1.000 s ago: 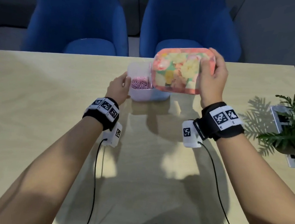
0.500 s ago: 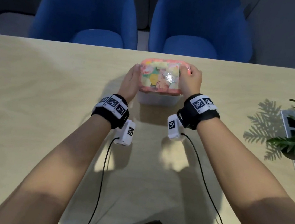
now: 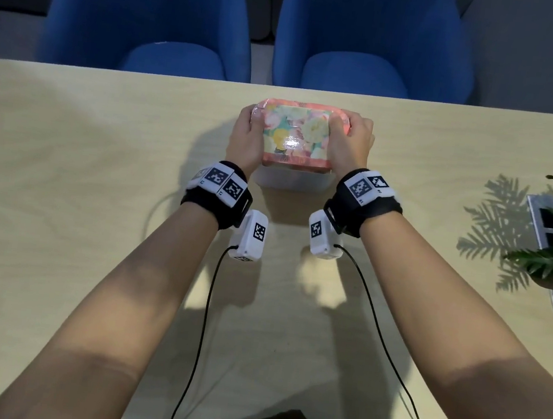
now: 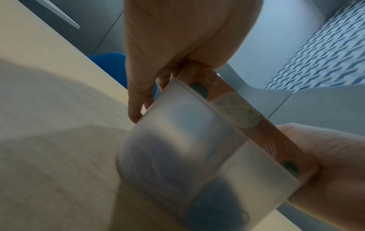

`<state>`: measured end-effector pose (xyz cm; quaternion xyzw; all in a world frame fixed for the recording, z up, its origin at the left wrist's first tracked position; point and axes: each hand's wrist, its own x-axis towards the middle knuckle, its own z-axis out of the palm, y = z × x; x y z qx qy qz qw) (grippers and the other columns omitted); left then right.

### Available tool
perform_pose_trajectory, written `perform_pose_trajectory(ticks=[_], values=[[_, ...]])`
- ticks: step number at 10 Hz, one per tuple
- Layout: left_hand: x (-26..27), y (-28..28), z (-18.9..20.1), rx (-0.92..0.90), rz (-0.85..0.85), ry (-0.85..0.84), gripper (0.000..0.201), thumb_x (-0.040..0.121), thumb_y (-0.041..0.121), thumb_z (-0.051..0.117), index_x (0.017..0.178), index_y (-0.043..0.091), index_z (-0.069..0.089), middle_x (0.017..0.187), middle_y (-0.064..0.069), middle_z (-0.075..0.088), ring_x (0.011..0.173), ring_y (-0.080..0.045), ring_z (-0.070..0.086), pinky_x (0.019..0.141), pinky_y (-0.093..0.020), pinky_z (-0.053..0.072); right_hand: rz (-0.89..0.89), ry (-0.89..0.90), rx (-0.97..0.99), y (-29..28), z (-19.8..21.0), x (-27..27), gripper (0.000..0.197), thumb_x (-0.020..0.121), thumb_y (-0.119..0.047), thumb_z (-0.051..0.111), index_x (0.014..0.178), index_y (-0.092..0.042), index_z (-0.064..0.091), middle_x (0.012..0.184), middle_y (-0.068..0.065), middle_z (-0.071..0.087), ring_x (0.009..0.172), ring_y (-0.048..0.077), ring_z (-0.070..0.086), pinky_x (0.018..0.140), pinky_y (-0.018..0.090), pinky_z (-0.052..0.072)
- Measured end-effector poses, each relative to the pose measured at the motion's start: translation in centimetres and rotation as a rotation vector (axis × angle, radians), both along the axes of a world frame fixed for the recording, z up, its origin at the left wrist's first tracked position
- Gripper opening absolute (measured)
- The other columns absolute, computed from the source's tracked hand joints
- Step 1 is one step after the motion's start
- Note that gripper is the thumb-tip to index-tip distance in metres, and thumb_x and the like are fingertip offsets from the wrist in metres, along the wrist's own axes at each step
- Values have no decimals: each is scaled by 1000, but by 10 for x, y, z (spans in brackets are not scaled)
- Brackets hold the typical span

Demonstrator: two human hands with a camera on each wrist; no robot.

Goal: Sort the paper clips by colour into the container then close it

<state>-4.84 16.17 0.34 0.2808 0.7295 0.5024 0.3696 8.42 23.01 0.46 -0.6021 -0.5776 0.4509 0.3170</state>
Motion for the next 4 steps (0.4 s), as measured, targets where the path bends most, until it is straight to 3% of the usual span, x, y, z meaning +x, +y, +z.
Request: perform_pose_trajectory(ticks=[1, 2, 3, 4], values=[[0, 1, -2, 47, 4, -21, 36, 101, 29, 26, 129, 13, 43, 121, -7, 57, 112, -24, 59, 96, -45, 50, 12, 5, 0, 4, 0, -1, 32, 93, -24, 41, 117, -9, 58, 125, 7, 43, 122, 21, 39, 99, 27, 34], [3, -1, 2, 27, 4, -52, 35, 101, 28, 26, 128, 12, 41, 117, -8, 56, 106, -25, 60, 86, -41, 52, 14, -11, -22, 2, 4, -2, 34, 93, -26, 40, 117, -10, 58, 126, 7, 44, 122, 23, 40, 105, 35, 36], [-4, 2, 4, -21, -47, -83, 38, 99, 34, 30, 127, 10, 41, 126, -15, 55, 110, -31, 60, 75, -35, 51, 71, -59, -40, 5, 7, -2, 46, 93, -38, 34, 118, -8, 57, 126, 11, 48, 122, 27, 44, 107, 41, 35], [-16, -8, 9, -51, -15, -145, 63, 91, 49, 37, 139, 9, 30, 143, -15, 42, 127, -28, 46, 87, -37, 48, -80, 42, -55, 12, 17, 11, 54, 94, -48, 25, 125, -13, 53, 131, 8, 45, 126, 25, 43, 111, 42, 29]])
